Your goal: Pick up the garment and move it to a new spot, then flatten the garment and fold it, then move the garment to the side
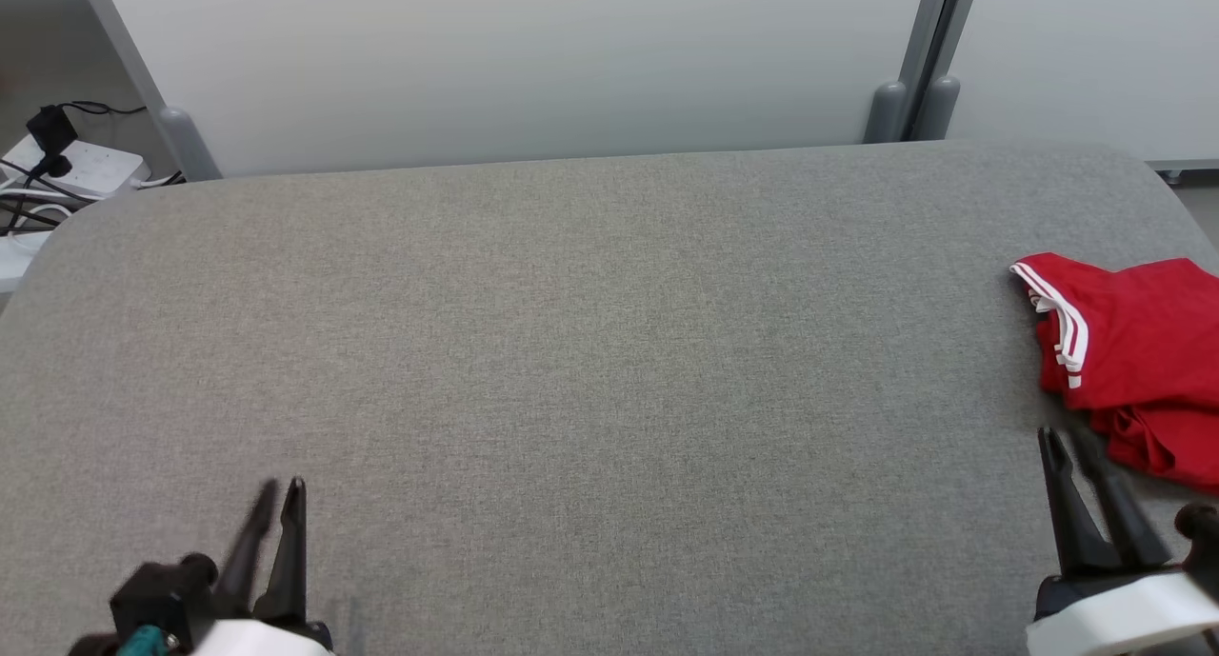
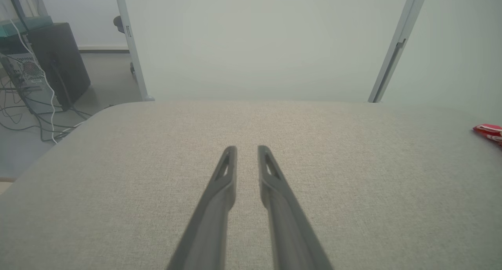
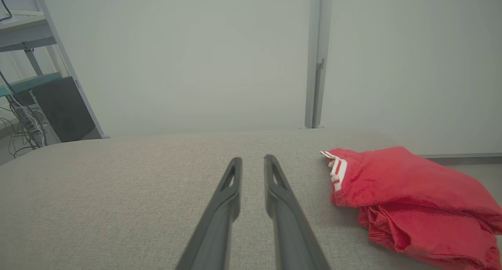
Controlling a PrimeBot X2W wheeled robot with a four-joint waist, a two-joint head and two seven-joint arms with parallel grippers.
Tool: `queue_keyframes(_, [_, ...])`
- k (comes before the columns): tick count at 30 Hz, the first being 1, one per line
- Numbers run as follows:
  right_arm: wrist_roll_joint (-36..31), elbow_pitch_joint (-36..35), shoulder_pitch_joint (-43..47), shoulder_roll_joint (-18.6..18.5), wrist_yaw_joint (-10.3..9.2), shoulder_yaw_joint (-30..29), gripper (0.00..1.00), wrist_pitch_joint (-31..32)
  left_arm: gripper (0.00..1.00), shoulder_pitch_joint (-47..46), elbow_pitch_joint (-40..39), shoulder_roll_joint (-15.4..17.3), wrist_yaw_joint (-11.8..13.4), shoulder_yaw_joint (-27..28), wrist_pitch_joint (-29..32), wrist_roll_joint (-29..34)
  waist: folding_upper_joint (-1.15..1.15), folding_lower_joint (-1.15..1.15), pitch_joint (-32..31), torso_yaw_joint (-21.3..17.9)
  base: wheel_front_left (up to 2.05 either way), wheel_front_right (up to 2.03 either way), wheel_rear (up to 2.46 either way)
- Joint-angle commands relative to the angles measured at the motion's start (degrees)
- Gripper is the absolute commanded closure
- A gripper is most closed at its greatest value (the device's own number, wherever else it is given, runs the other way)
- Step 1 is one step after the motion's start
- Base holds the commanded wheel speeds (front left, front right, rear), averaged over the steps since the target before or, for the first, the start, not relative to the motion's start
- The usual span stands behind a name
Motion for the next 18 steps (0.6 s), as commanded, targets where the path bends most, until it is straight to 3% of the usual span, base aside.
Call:
queue_keyframes(1, [0.1,0.3,0.1,0.2,0.0,0.1,1.0,0.0,1.0,0.1,0.2,-0.3,0.0,-0.1,0.0,-0.1,0.0,0.0,0.0,0.0,0.0,0.0,0.0])
queue_keyframes(8, [4.7,0.9,-0.3,0.3,0.0,0.0,1.0,0.5,1.0,-0.2,0.7,-1.2,-1.1,0.9,0.7,-3.8,0.0,0.13,-0.2,0.0,0.0,0.0,0.0])
queue_keyframes(18, [11.8,2.4,-1.2,0.6,0.0,-0.1,1.0,1.3,1.0,-1.4,2.4,-2.6,-3.0,2.6,1.8,-9.6,0.0,0.0,-0.2,0.1,0.0,0.0,0.0])
